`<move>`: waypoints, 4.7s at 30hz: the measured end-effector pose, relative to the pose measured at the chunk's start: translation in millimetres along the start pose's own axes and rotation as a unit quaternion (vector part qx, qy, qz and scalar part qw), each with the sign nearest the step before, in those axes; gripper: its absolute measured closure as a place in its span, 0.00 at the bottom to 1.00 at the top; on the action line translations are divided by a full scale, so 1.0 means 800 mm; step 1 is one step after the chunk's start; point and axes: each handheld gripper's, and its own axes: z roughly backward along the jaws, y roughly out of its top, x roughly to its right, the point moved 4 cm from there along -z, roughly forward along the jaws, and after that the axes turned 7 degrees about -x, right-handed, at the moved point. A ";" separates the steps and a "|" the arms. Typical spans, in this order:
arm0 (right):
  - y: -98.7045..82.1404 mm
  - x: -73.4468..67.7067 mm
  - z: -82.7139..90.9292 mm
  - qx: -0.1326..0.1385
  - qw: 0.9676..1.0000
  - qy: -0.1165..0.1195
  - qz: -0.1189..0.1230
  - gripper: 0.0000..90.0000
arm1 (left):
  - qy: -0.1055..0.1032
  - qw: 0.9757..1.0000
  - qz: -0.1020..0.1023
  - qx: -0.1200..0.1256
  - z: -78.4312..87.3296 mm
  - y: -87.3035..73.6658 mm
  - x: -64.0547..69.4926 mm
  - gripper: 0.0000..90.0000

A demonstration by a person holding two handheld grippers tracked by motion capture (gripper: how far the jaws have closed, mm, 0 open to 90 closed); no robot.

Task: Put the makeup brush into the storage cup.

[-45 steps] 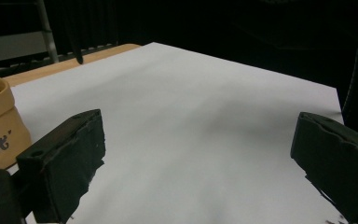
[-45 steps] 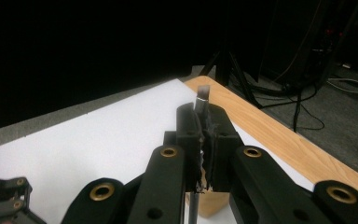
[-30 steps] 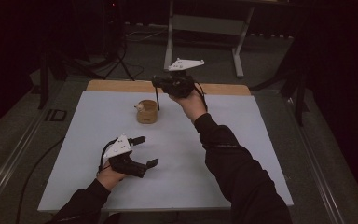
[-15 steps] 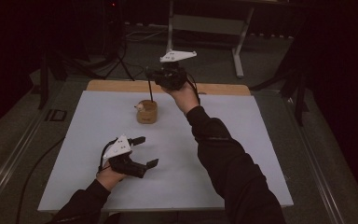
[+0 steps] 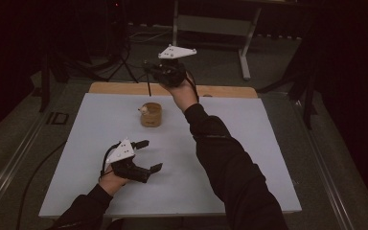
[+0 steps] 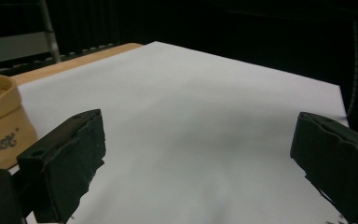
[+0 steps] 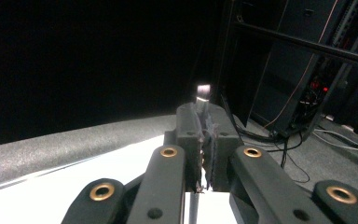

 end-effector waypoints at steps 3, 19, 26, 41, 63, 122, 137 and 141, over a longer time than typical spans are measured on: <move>-0.007 0.003 -0.011 -0.008 1.000 -0.001 -0.008 0.96 | 0.000 1.000 -0.003 -0.001 0.001 0.000 0.000 0.04; -0.053 0.016 -0.045 -0.044 0.998 -0.024 -0.040 0.96 | 0.000 1.000 0.000 0.001 0.004 -0.001 -0.001 0.04; -0.066 0.020 -0.049 -0.050 0.997 -0.025 -0.051 0.96 | -0.001 1.000 0.001 0.002 0.004 -0.001 0.000 0.04; -0.093 0.027 -0.062 -0.066 0.994 -0.030 -0.084 0.96 | -0.003 1.000 0.001 -0.001 0.004 -0.001 0.000 0.04; -0.126 0.027 -0.078 -0.110 0.989 -0.031 -0.096 0.95 | -0.007 1.000 0.005 0.002 0.005 -0.001 0.001 0.04; -0.140 0.002 0.027 -0.132 0.981 0.084 -0.115 0.09 | -0.011 1.000 0.008 -0.006 -0.002 0.002 0.006 0.04; -0.165 -0.008 0.079 -0.128 0.983 0.089 -0.095 0.09 | -0.016 1.000 0.000 -0.006 -0.005 0.006 0.012 0.04; -0.176 -0.006 0.090 -0.130 0.984 0.081 -0.095 0.09 | -0.016 1.000 0.001 -0.006 -0.006 0.006 0.011 0.04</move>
